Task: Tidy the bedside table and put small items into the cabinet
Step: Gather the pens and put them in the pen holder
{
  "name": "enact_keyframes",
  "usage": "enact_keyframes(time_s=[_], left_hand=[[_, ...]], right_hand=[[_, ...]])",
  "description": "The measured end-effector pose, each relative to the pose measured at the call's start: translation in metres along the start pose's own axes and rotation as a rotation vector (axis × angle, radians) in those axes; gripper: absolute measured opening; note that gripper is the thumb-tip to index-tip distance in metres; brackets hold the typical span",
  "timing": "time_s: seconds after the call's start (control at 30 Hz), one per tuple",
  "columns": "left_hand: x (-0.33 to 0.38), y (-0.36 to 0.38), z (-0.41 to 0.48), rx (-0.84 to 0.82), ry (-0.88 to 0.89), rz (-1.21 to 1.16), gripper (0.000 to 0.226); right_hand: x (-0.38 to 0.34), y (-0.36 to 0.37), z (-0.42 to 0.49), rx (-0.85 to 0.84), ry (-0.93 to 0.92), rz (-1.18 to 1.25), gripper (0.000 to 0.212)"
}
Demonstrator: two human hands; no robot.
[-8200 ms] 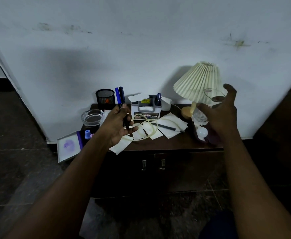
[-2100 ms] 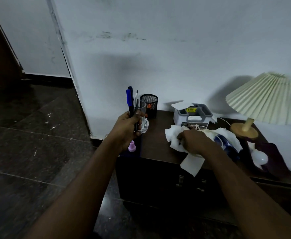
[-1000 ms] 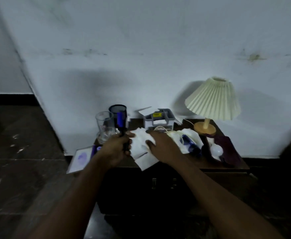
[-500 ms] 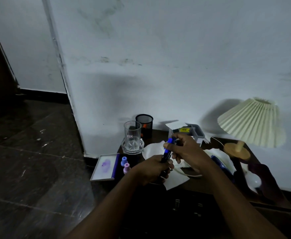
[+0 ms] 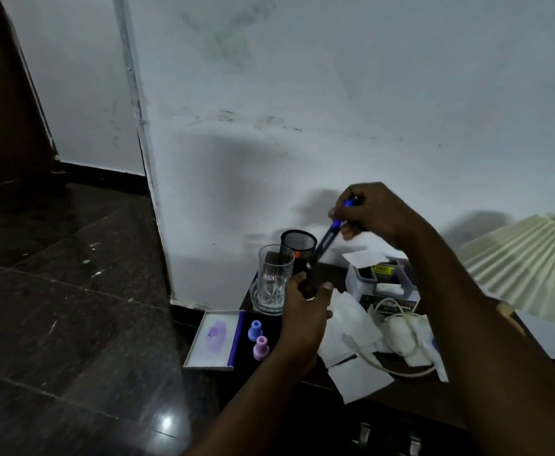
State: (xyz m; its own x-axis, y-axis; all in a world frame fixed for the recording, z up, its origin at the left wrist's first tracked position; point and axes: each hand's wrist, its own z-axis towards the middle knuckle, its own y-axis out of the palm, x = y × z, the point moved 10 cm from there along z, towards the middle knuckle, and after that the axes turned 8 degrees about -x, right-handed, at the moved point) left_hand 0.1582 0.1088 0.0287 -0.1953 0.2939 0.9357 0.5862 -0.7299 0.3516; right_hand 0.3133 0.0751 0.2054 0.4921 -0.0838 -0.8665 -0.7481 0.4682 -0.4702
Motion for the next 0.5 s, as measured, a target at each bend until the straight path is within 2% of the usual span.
enact_keyframes(time_s=[0.1,0.23,0.37,0.5], left_hand=[[-0.007,-0.005,0.001,0.061,-0.02,0.014,0.031],[-0.009,0.002,0.002,0.004,0.021,0.114,0.021],[-0.011,0.005,0.003,-0.025,0.042,0.147,0.019],[-0.017,0.008,0.007,-0.048,0.03,0.156,0.018]], right_hand=[[-0.003,-0.017,0.044,0.158,-0.041,0.005,0.028],[0.013,-0.008,0.085,0.246,-0.03,-0.17,0.032],[0.044,0.026,0.114,0.117,0.07,-0.494,0.026],[0.079,0.056,0.132,-0.048,0.196,-0.642,0.023]])
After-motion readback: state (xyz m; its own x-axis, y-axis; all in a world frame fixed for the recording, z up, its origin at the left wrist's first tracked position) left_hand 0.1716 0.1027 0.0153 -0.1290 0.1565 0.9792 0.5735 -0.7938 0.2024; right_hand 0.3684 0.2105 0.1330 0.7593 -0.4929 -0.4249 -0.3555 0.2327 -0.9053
